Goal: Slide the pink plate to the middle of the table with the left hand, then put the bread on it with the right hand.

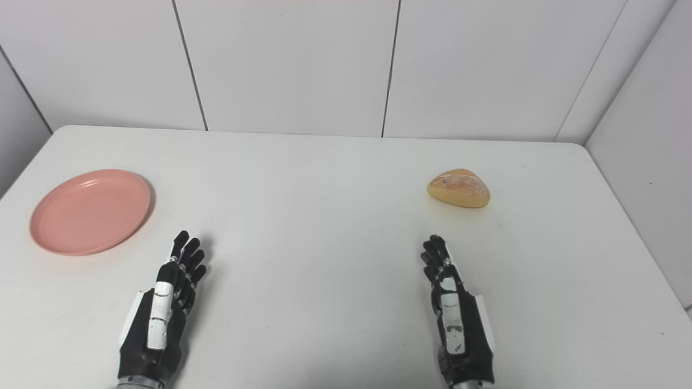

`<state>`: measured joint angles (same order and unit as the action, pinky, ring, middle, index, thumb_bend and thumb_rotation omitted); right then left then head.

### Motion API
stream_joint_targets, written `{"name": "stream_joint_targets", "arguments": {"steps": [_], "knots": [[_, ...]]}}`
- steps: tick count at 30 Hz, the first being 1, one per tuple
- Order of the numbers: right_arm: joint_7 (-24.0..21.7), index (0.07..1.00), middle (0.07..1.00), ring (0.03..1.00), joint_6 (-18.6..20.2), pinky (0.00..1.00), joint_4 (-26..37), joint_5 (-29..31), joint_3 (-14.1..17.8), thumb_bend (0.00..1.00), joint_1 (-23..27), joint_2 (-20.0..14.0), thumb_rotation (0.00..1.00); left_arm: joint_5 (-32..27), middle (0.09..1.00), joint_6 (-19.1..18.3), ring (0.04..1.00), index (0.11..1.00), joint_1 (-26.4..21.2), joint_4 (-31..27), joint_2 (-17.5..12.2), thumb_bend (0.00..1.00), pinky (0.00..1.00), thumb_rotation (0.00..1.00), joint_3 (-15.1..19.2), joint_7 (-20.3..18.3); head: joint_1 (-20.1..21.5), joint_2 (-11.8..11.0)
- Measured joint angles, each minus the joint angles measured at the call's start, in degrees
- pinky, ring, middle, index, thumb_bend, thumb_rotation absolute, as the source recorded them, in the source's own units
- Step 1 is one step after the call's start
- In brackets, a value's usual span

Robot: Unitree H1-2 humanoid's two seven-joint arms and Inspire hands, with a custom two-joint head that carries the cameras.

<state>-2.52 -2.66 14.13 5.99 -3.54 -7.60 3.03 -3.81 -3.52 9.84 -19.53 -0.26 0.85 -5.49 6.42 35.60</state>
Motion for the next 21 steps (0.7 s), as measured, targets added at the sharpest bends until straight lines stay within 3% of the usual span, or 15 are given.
{"name": "stream_joint_targets", "arguments": {"steps": [15, 17, 19, 21], "knots": [[-0.16, 0.938, 0.942, 0.951, -0.01, 1.0, -1.42, 0.04, 0.12, 0.87, 0.16, -0.21, 1.0, 0.14, 1.0, 1.03, 1.0, 1.0, -0.06, 1.19, 0.05, 0.66, 1.0, 1.0, -0.24, 0.01, -2.11, -1.23], [-0.25, 0.945, 0.947, 0.954, -0.02, 1.0, -1.43, 0.24, 0.17, 0.87, 0.15, -0.46, 1.0, 0.25, 1.0, 1.81, 1.0, 1.0, -0.06, 1.54, 0.11, 0.67, 1.0, 1.0, -0.38, 0.07, -3.86, -2.89], [-0.53, 0.948, 0.951, 0.957, -0.05, 1.0, -1.58, 0.4, 0.25, 0.87, 0.15, -0.92, 1.0, 0.25, 1.0, 2.47, 1.0, 1.0, -0.06, 2.16, 0.31, 0.68, 1.0, 1.0, -0.61, 0.11, -3.87, -2.9], [-1.06, 0.953, 0.957, 0.963, -0.09, 1.0, -1.8, 0.93, 0.45, 0.87, 0.11, -1.64, 1.0, 0.27, 1.0, 3.07, 1.0, 1.0, -0.07, 2.96, 0.56, 0.67, 1.0, 1.0, -0.93, 0.56, -7.54, -4.39]]}}
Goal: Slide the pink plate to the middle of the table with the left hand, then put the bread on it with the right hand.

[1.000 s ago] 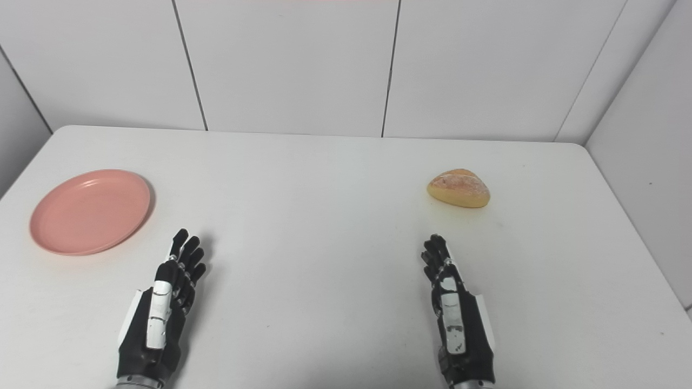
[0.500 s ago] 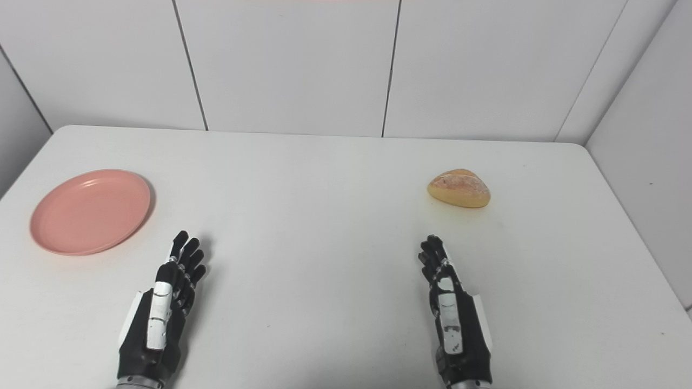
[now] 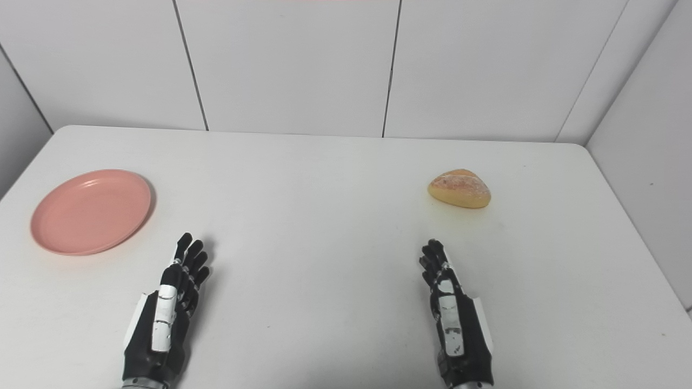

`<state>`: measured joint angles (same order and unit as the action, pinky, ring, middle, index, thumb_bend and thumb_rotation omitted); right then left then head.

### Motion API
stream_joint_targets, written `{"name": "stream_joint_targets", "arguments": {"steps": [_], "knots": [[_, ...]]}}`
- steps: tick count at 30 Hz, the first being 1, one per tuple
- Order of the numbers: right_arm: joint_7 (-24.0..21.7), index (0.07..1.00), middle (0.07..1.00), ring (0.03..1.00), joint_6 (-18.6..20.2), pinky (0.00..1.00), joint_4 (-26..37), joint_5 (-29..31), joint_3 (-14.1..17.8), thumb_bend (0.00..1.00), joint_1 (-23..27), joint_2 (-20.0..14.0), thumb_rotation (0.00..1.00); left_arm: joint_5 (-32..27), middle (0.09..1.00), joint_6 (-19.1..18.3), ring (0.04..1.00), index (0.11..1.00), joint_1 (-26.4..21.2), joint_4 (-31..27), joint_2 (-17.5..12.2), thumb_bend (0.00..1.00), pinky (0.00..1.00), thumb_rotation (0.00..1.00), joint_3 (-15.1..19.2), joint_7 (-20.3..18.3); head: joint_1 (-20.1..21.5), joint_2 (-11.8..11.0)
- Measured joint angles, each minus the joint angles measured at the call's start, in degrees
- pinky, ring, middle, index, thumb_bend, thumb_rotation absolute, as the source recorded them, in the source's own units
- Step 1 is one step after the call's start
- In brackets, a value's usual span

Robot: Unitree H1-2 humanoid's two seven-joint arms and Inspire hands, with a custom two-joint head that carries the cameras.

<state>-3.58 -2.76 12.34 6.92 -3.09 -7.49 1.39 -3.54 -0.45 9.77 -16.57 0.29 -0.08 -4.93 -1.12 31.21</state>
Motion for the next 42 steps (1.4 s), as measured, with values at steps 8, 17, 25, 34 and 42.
{"name": "stream_joint_targets", "arguments": {"steps": [8, 17, 25, 34, 42], "knots": [[-2.83, 0.985, 0.985, 0.993, -0.97, 1.0, -1.94, 3.4, 1.55, 0.87, -0.05, -2.79, 1.0, 2.69, 1.0, 4.64, 1.0, 1.0, -0.08, 3.32, 0.54, 0.65, 1.0, 1.0, -2.75, 2.61, -5.98, -3.78], [-5.16, 1.0, 1.0, 1.0, -5.93, 1.0, -5.41, 5.52, 2.74, 0.87, 0.34, -3.66, 1.0, 5.96, 0.992, 10.08, 1.0, 1.0, -0.65, 6.83, 0.84, 0.67, 1.0, 0.99, -4.52, 5.89, -7.67, -7.92], [-5.88, 1.0, 1.0, 1.0, -9.08, 1.0, -7.81, 5.64, 3.02, 0.88, 0.68, -3.73, 1.0, 7.0, 0.974, 13.53, 0.991, 1.0, -1.59, 9.69, 1.03, 0.71, 1.0, 0.97, -4.58, 6.53, -7.58, -11.25], [-6.0, 1.0, 1.0, 1.0, -10.52, 1.0, -9.11, 5.71, 2.99, 0.87, 1.02, -3.74, 1.0, 7.26, 0.964, 15.49, 0.976, 1.0, -2.13, 11.55, 1.12, 0.7, 1.0, 0.96, -4.5, 6.53, -8.02, -12.31], [-5.96, 1.0, 1.0, 1.0, -10.53, 1.0, -9.21, 5.49, 2.91, 0.9, 1.09, -3.75, 1.0, 7.15, 0.973, 15.95, 0.982, 1.0, -2.18, 11.63, 1.14, 0.7, 1.0, 0.95, -4.42, 6.54, -7.67, -11.17]]}}
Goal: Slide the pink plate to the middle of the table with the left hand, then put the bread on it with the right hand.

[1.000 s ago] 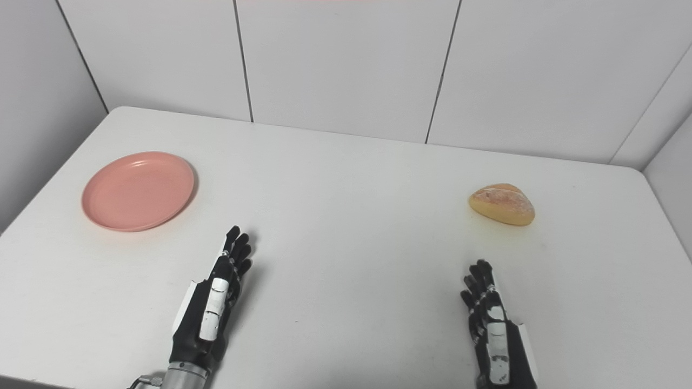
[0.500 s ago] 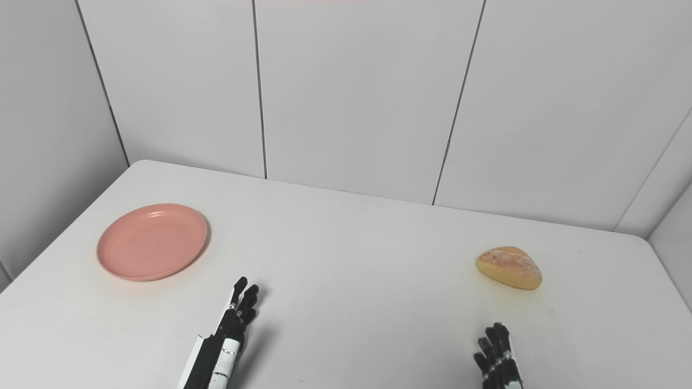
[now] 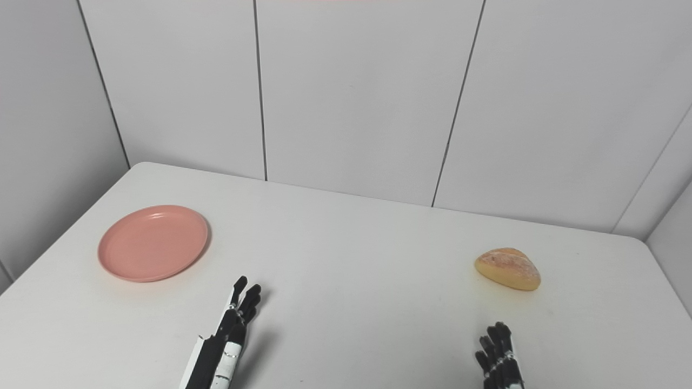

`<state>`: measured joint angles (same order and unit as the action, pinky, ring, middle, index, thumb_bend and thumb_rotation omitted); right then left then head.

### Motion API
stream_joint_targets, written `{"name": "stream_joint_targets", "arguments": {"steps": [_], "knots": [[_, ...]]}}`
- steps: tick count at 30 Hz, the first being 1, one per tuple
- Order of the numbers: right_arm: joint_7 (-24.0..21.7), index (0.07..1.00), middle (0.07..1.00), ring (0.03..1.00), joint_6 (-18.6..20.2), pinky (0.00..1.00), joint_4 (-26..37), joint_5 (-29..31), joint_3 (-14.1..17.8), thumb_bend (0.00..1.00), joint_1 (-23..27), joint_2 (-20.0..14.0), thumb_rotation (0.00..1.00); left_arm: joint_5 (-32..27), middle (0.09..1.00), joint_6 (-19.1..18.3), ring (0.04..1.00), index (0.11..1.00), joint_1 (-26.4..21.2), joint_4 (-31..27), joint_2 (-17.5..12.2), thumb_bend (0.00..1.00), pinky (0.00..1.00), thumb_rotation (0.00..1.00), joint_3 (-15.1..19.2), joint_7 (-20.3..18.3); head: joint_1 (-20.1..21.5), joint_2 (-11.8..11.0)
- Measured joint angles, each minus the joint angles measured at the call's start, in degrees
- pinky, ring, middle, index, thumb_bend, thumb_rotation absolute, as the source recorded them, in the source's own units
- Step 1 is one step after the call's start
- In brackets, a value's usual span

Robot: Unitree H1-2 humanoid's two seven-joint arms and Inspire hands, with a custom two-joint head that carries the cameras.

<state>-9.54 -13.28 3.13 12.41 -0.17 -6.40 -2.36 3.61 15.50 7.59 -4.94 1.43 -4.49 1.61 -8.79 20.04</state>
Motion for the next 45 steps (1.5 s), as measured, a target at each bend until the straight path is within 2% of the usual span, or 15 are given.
{"name": "stream_joint_targets", "arguments": {"steps": [5, 12, 15, 20, 25, 28, 30, 32, 36, 41, 45], "knots": [[0.0, 1.0, 1.0, 1.0, 0.01, 1.0, 0.22, 0.06, -0.03, 0.9, -0.08, 0.0, 1.0, -2.68, 0.981, -0.52, 0.984, 1.0, 0.03, -0.47, 0.0, 0.7, 1.0, 0.93, 0.11, -0.19, -0.17, 0.88], [0.2, 1.0, 1.0, 1.0, 0.63, 1.0, 1.27, 0.71, -0.03, 0.87, -0.35, 0.11, 1.0, -5.91, 0.986, -6.96, 0.986, 1.0, -0.3, -3.78, -0.21, 0.8, 1.0, 0.9, 0.52, -0.71, -0.79, 1.23], [0.2, 1.0, 1.0, 1.0, 0.73, 1.0, 1.43, 0.98, -0.04, 0.86, -0.39, 0.13, 1.0, -7.76, 0.978, -9.13, 0.983, 1.0, -1.01, -4.43, -0.72, 0.78, 1.0, 0.87, 1.14, -1.77, -0.7, 1.23], [0.24, 1.0, 1.0, 1.0, 1.21, 1.0, 1.83, 1.15, 0.02, 0.85, -0.61, 0.03, 1.0, -8.69, 0.956, -11.53, 0.949, 0.959, -4.35, -4.83, -2.45, 0.88, 0.99, 0.84, 3.41, -2.19, -0.79, 1.49], [0.25, 1.0, 1.0, 1.0, 1.29, 1.0, 2.18, 1.36, 0.06, 0.86, -0.9, 0.03, 1.0, -8.74, 0.94, -12.66, 0.92, 0.926, -8.58, -7.16, -3.71, 0.91, 0.89, 0.82, 6.02, -1.86, -1.32, 2.11], [0.24, 1.0, 1.0, 1.0, 1.36, 1.0, 2.29, 1.37, 0.02, 0.85, -0.95, 0.03, 1.0, -9.74, 0.934, -15.22, 0.924, 0.927, -10.95, -9.54, -4.11, 0.91, 0.86, 0.84, 7.27, -1.8, -1.49, 2.2], [0.22, 1.0, 1.0, 1.0, 1.37, 1.0, 2.3, 1.42, -0.05, 0.85, -0.94, 0.03, 1.0, -10.18, 0.929, -16.86, 0.931, 0.932, -12.45, -10.36, -5.05, 0.92, 0.86, 0.85, 7.89, -2.19, -1.49, 2.2], [0.22, 1.0, 0.997, 1.0, 1.43, 1.0, 2.32, 1.57, -0.11, 0.85, -0.94, 0.04, 1.0, -11.86, 0.928, -18.07, 0.945, 0.939, -13.81, -10.46, -6.33, 0.93, 0.9, 0.85, 9.14, -2.79, -1.49, 2.2], [0.29, 1.0, 0.998, 1.0, 2.16, 1.0, 2.51, 1.57, -0.08, 0.87, -0.95, 0.02, 1.0, -14.02, 0.909, -21.56, 0.915, 0.941, -15.75, -10.34, -10.04, 0.94, 0.86, 0.93, 11.3, -3.58, -1.85, 2.29], [0.46, 0.992, 0.999, 1.0, 2.88, 1.0, 2.94, 1.6, 0.02, 0.86, -1.15, 0.03, 1.0, -14.85, 0.903, -22.67, 0.913, 0.937, -18.45, -8.33, -14.54, 0.95, 0.88, 0.97, 12.72, -5.19, -2.37, 2.55], [0.61, 0.976, 0.999, 1.0, 3.54, 1.0, 3.34, 1.59, 0.13, 0.86, -1.21, 0.04, 1.0, -16.15, 0.895, -23.89, 0.911, 0.934, -20.66, -8.18, -15.84, 0.97, 0.89, 0.99, 14.9, -5.17, -2.37, 2.46]]}}
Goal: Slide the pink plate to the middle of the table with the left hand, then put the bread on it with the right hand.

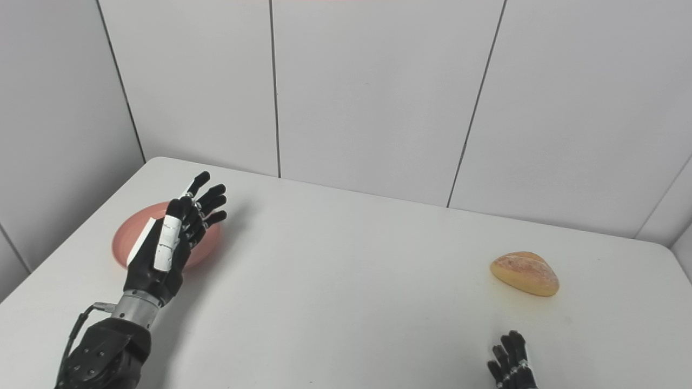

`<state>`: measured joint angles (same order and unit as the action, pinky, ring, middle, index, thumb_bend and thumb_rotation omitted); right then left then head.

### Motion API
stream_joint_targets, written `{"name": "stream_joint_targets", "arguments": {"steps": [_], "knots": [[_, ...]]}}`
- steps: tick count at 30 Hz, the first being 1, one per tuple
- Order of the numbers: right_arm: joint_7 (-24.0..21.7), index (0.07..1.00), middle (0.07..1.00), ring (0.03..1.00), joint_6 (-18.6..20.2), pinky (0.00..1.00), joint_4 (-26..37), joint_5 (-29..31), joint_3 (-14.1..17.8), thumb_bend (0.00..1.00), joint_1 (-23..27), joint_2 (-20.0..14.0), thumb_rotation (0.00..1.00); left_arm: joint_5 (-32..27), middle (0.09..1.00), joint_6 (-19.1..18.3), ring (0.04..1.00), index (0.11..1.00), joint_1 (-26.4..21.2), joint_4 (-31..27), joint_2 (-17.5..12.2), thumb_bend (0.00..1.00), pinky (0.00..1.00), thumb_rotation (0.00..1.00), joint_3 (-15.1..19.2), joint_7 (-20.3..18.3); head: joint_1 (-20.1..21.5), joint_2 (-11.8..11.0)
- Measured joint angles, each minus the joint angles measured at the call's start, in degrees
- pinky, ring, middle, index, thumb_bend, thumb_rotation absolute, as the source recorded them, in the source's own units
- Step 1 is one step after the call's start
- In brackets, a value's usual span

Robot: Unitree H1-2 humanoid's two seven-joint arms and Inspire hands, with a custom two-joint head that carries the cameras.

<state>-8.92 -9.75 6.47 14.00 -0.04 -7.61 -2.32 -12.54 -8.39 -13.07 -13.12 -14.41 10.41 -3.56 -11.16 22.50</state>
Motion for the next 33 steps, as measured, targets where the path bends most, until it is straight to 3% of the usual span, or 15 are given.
{"name": "stream_joint_targets", "arguments": {"steps": [6, 9, 16, 20, 26, 33], "knots": [[-0.02, 0.937, 0.996, 1.0, 0.02, 1.0, 0.0, 0.03, 0.05, 0.85, 0.02, -0.01, 1.0, -1.47, 0.919, -0.92, 0.913, 0.947, -3.61, 1.26, -2.56, 0.97, 0.83, 0.97, 2.1, -0.98, -0.96, -0.17], [-0.1, 0.931, 0.997, 1.0, 0.14, 1.0, 0.0, 0.44, 0.09, 0.85, 0.0, -0.11, 1.0, -2.05, 0.927, -0.8, 0.918, 0.972, -4.14, 3.11, -3.91, 0.97, 0.86, 0.96, 3.44, -1.56, -1.67, -0.18], [-0.11, 0.902, 0.985, 1.0, 0.45, 1.0, -0.01, 0.73, 0.13, 0.85, -0.05, -0.33, 1.0, -3.68, 0.942, 0.9, 0.917, 0.965, -6.51, 10.74, -8.12, 0.98, 0.85, 0.93, 7.72, -2.55, -2.02, -0.44], [-0.12, 0.887, 0.972, 0.998, 0.46, 1.0, -0.02, 0.68, 0.06, 0.87, -0.03, -0.32, 1.0, -4.29, 0.946, 3.42, 0.927, 0.966, -8.57, 15.7, -10.61, 0.98, 0.84, 0.91, 9.86, -3.37, -1.93, -0.53], [-0.39, 0.86, 0.948, 0.981, 0.59, 1.0, -0.03, 0.72, -0.29, 0.87, -0.04, -0.51, 1.0, -5.13, 0.95, 8.19, 0.928, 0.975, -12.46, 27.74, -13.58, 0.99, 0.84, 0.91, 10.87, -5.73, -1.23, -0.09], [-0.57, 0.851, 0.941, 0.973, 0.6, 1.0, -0.01, 1.04, -0.3, 0.86, -0.14, -0.85, 1.0, -4.94, 0.93, 18.5, 0.902, 0.981, -17.33, 42.59, -16.39, 0.98, 0.84, 0.91, 10.65, -8.1, -1.4, -0.26]]}}
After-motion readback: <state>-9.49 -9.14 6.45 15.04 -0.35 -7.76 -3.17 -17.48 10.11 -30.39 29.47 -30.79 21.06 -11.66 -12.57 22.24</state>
